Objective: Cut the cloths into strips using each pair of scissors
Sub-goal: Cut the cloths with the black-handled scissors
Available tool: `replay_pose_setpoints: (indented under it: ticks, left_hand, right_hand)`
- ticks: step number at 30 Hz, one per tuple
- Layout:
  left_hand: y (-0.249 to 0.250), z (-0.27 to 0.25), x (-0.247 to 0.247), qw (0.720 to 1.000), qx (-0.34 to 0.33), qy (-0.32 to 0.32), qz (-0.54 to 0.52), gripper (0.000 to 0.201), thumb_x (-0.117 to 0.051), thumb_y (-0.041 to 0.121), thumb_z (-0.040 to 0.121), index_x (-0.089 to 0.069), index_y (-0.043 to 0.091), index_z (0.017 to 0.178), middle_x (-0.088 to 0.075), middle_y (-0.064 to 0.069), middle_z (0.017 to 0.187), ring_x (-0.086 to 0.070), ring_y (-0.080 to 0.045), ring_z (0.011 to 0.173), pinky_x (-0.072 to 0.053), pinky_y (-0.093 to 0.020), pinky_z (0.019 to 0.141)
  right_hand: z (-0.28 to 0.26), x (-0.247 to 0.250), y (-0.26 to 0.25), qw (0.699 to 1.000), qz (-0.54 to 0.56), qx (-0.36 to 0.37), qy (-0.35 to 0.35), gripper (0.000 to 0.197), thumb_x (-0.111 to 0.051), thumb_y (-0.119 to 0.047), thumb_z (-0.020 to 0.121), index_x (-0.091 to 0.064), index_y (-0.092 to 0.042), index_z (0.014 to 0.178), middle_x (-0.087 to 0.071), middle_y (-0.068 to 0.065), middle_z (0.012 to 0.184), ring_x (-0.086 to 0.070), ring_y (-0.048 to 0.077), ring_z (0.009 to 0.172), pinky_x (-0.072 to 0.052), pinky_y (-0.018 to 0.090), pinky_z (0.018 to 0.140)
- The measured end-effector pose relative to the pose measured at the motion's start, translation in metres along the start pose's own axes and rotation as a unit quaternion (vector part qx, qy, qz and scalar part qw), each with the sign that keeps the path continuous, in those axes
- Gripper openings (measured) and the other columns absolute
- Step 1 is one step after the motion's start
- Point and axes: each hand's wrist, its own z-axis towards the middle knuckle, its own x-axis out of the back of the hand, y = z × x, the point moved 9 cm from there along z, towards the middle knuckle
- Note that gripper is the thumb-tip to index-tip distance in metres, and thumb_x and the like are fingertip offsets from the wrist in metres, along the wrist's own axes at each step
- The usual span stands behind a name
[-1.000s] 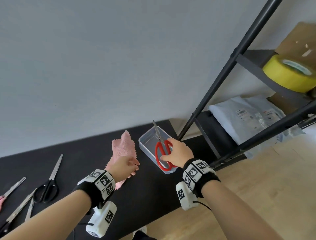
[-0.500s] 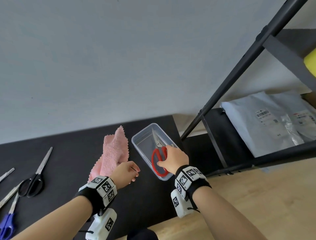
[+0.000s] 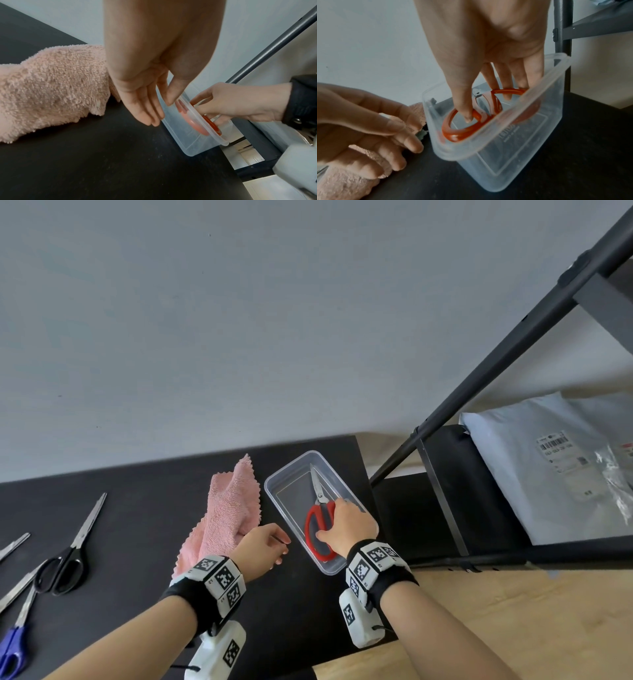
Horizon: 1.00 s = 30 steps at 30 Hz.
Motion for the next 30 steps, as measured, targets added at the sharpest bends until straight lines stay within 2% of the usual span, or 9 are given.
replay_pose_setpoints:
  ticks: [5, 10, 13, 17, 22, 23, 26, 28, 30]
  left_hand:
    - [-0.003, 0.004, 0.0, 1.0, 0.001, 0.005, 0.0, 0.013, -0.05, 0.009, 0.092, -0.058, 0.019, 0.091, -0.071, -0.011, 0.096, -0.064, -0.018, 0.079, -0.056, -0.032, 0.076]
    - [-0.006, 0.005, 0.0, 1.0, -0.006, 0.003, 0.012, 0.019, -0.051, 0.009, 0.092, -0.055, 0.026, 0.084, -0.068, 0.0, 0.088, -0.064, -0.013, 0.076, -0.054, -0.029, 0.08]
    - [-0.006, 0.003, 0.002, 1.0, -0.008, 0.006, 0.01, 0.02, -0.051, 0.009, 0.092, -0.054, 0.027, 0.084, -0.068, 0.002, 0.087, -0.064, -0.013, 0.075, -0.054, -0.029, 0.081]
    - [-0.006, -0.002, 0.013, 1.0, -0.008, 0.014, -0.001, 0.018, -0.05, 0.008, 0.092, -0.055, 0.024, 0.086, -0.068, -0.001, 0.088, -0.063, -0.015, 0.076, -0.054, -0.031, 0.081]
    - [-0.005, -0.015, 0.038, 0.998, -0.012, 0.038, -0.058, 0.015, -0.049, 0.005, 0.092, -0.056, 0.017, 0.087, -0.065, -0.006, 0.087, -0.059, -0.017, 0.072, -0.051, -0.025, 0.066]
    - [-0.006, -0.019, 0.044, 0.997, -0.015, 0.042, -0.069, 0.014, -0.049, 0.004, 0.092, -0.057, 0.015, 0.088, -0.065, -0.006, 0.086, -0.059, -0.016, 0.07, -0.052, -0.026, 0.066]
    - [-0.016, -0.031, 0.068, 0.995, -0.025, 0.059, -0.075, 0.007, -0.057, 0.009, 0.089, -0.061, 0.015, 0.088, -0.071, -0.005, 0.084, -0.068, -0.022, 0.074, -0.056, -0.035, 0.079]
    - [-0.025, -0.041, 0.086, 0.994, -0.027, 0.073, -0.074, 0.008, -0.057, 0.008, 0.089, -0.06, 0.014, 0.089, -0.071, -0.007, 0.088, -0.069, -0.022, 0.078, -0.056, -0.032, 0.077]
    - [-0.035, -0.049, 0.103, 0.993, -0.031, 0.086, -0.078, 0.01, -0.055, 0.005, 0.09, -0.06, 0.013, 0.091, -0.069, -0.006, 0.087, -0.066, -0.018, 0.074, -0.055, -0.027, 0.07]
  right_hand:
    - [0.002, -0.009, -0.001, 1.0, -0.018, -0.013, -0.009, 0.071, -0.07, -0.044, 0.08, -0.036, -0.013, 0.134, -0.047, 0.008, 0.133, -0.06, 0.027, 0.112, -0.052, 0.034, 0.082]
    - [0.004, -0.01, -0.003, 1.0, -0.029, -0.005, -0.003, 0.077, -0.068, -0.046, 0.081, -0.031, -0.012, 0.138, -0.043, 0.009, 0.137, -0.058, 0.027, 0.116, -0.052, 0.033, 0.084]
    - [0.004, -0.009, -0.003, 0.999, -0.033, 0.0, -0.008, 0.078, -0.067, -0.05, 0.081, -0.031, -0.012, 0.138, -0.044, 0.008, 0.137, -0.058, 0.027, 0.116, -0.051, 0.034, 0.083]
    - [-0.001, 0.004, -0.007, 0.998, -0.053, 0.015, 0.017, 0.059, -0.052, -0.05, 0.091, -0.039, -0.012, 0.134, -0.05, 0.008, 0.133, -0.058, 0.026, 0.114, -0.05, 0.034, 0.084]
    - [-0.011, 0.026, -0.023, 0.995, -0.056, 0.049, 0.06, 0.032, -0.043, -0.039, 0.097, -0.052, -0.015, 0.117, -0.063, 0.006, 0.112, -0.063, 0.025, 0.101, -0.053, 0.036, 0.082]
    - [-0.013, 0.029, -0.029, 0.995, -0.052, 0.055, 0.069, 0.029, -0.043, -0.037, 0.098, -0.054, -0.016, 0.115, -0.064, 0.005, 0.109, -0.064, 0.025, 0.099, -0.053, 0.036, 0.081]
    - [-0.024, 0.037, -0.055, 0.991, -0.045, 0.084, 0.091, 0.028, -0.045, -0.034, 0.097, -0.058, -0.015, 0.113, -0.067, 0.004, 0.106, -0.065, 0.025, 0.097, -0.054, 0.039, 0.082]
    - [-0.031, 0.039, -0.076, 0.988, -0.051, 0.101, 0.103, 0.028, -0.045, -0.034, 0.097, -0.059, -0.014, 0.11, -0.067, 0.005, 0.103, -0.065, 0.025, 0.096, -0.054, 0.038, 0.082]
    - [-0.036, 0.037, -0.099, 0.987, -0.058, 0.114, 0.102, 0.028, -0.044, -0.033, 0.097, -0.059, -0.014, 0.11, -0.067, 0.006, 0.103, -0.064, 0.026, 0.096, -0.053, 0.036, 0.081]
